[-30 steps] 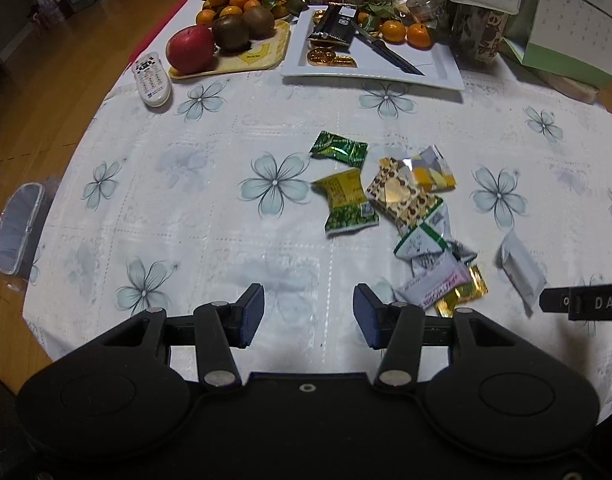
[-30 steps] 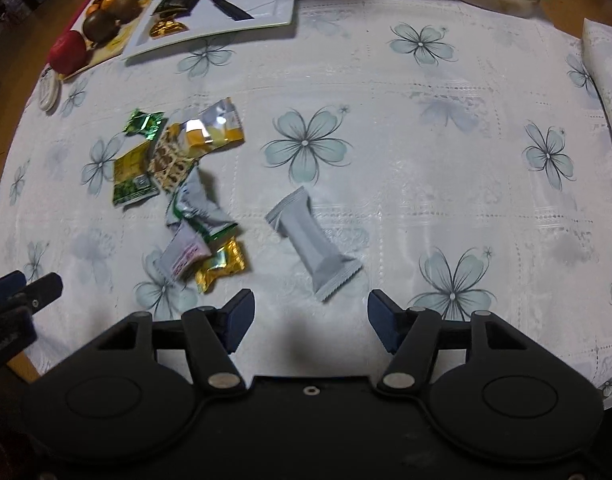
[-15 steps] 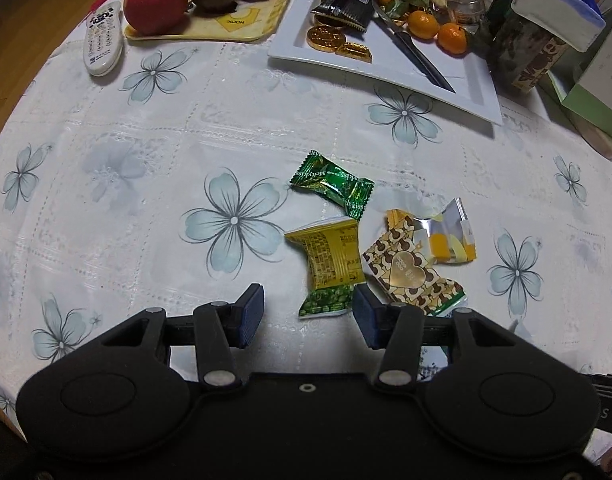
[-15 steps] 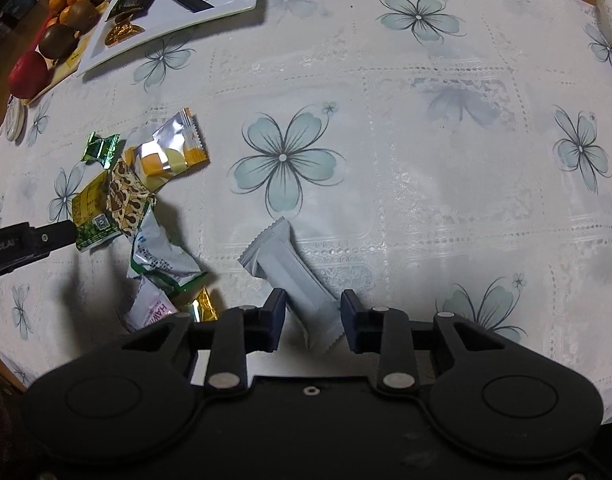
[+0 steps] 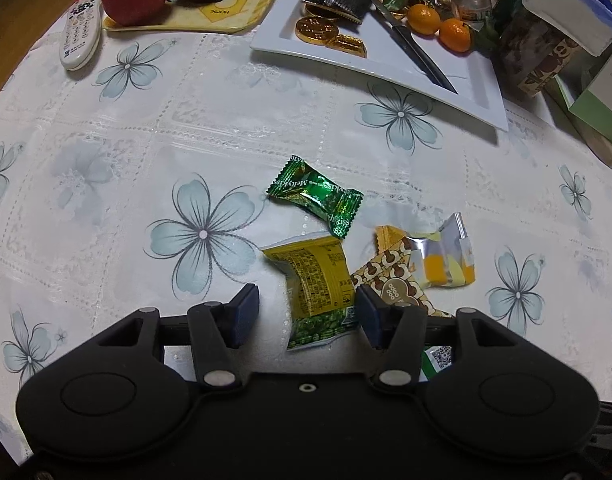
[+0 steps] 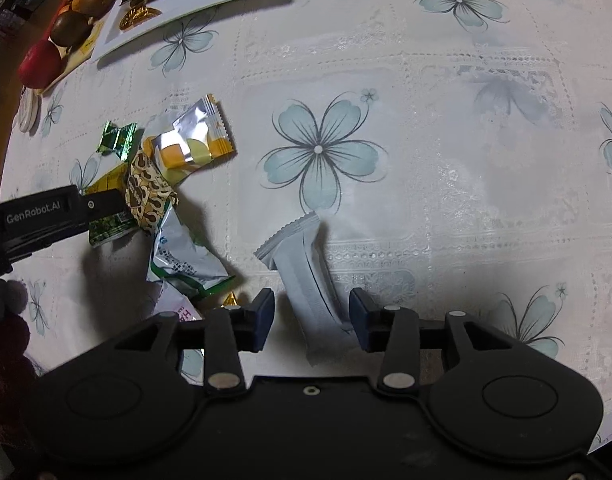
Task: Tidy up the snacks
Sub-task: 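Grasp the white bar with the right tool while the left tool grasps the yellow-green packet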
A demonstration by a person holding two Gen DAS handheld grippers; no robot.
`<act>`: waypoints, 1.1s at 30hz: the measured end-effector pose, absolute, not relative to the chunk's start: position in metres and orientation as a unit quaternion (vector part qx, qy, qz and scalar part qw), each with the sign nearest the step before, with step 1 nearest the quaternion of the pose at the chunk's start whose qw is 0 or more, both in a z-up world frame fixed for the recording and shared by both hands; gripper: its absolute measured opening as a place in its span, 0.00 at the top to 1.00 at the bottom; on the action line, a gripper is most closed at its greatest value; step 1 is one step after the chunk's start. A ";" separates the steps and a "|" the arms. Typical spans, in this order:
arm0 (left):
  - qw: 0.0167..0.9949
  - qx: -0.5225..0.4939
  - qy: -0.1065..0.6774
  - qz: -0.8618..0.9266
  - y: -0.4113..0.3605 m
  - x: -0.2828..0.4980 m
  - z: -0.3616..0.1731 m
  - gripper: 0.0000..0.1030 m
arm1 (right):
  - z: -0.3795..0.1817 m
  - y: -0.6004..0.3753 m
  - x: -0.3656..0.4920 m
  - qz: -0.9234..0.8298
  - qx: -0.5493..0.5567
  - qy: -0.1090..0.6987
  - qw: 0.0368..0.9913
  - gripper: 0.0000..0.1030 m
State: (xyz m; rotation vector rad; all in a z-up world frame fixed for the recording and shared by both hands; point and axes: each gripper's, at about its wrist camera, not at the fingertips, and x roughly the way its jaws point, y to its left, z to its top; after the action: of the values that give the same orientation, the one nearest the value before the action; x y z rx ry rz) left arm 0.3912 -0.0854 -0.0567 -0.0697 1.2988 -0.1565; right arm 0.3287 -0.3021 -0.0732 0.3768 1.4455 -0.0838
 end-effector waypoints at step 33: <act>0.779 -0.039 0.625 -0.033 -0.076 0.388 -0.059 0.62 | -0.051 -0.326 0.323 -0.086 0.210 0.621 0.750 0.79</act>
State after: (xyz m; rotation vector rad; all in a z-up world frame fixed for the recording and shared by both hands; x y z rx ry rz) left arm 0.3884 -0.0755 -0.0594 -0.0842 1.3513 -0.0703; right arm 0.3232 -0.3256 -0.0508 0.4600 1.3578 -0.1879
